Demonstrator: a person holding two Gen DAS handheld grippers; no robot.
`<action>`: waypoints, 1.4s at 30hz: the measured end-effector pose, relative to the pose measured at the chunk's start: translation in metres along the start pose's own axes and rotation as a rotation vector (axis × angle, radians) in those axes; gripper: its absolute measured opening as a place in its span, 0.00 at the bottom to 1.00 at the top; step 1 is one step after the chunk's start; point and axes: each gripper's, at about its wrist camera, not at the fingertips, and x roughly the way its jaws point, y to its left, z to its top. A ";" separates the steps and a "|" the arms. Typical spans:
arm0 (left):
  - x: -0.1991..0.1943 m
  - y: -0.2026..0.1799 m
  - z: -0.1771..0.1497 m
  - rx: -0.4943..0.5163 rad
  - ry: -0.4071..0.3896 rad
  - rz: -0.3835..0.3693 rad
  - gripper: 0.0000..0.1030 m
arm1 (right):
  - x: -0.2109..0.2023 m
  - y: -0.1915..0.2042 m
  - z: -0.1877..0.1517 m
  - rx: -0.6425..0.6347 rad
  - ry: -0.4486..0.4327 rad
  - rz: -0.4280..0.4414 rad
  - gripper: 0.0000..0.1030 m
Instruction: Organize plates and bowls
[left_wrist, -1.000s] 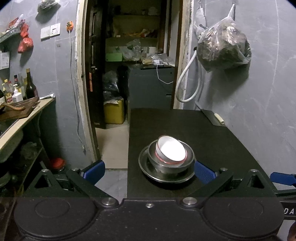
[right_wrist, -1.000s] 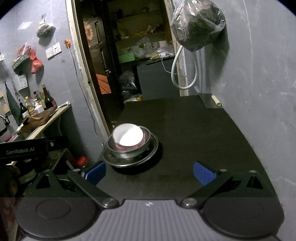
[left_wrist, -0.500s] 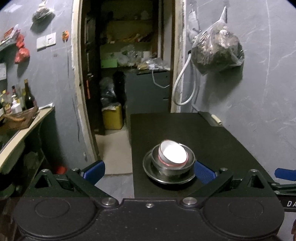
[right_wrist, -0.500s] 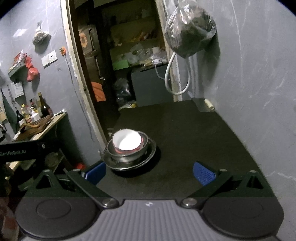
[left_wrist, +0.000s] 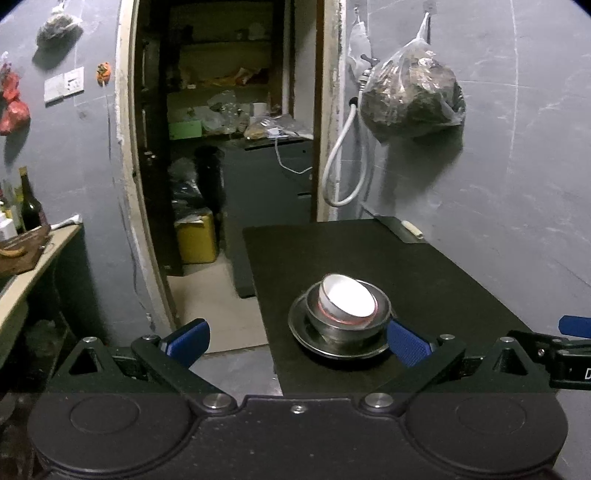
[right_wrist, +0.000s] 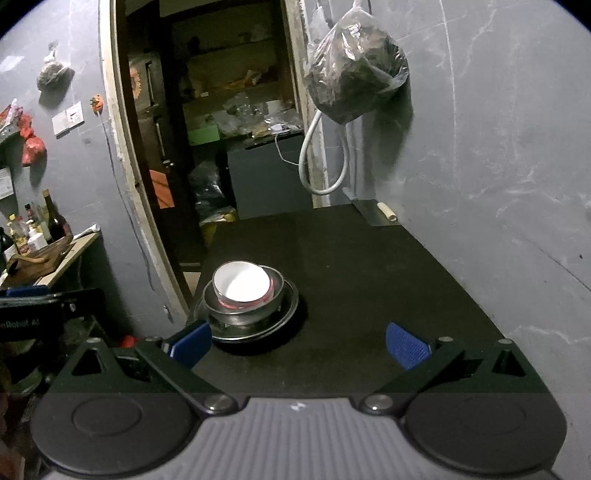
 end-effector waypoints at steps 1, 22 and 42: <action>0.000 0.001 -0.004 -0.001 -0.003 -0.013 0.99 | -0.001 0.003 -0.003 -0.005 0.002 -0.003 1.00; 0.001 0.017 -0.053 0.069 0.002 -0.121 0.99 | -0.015 0.032 -0.045 -0.062 0.016 -0.069 1.00; -0.005 0.037 -0.052 0.050 -0.002 -0.083 0.99 | -0.015 0.040 -0.042 -0.051 0.036 -0.054 1.00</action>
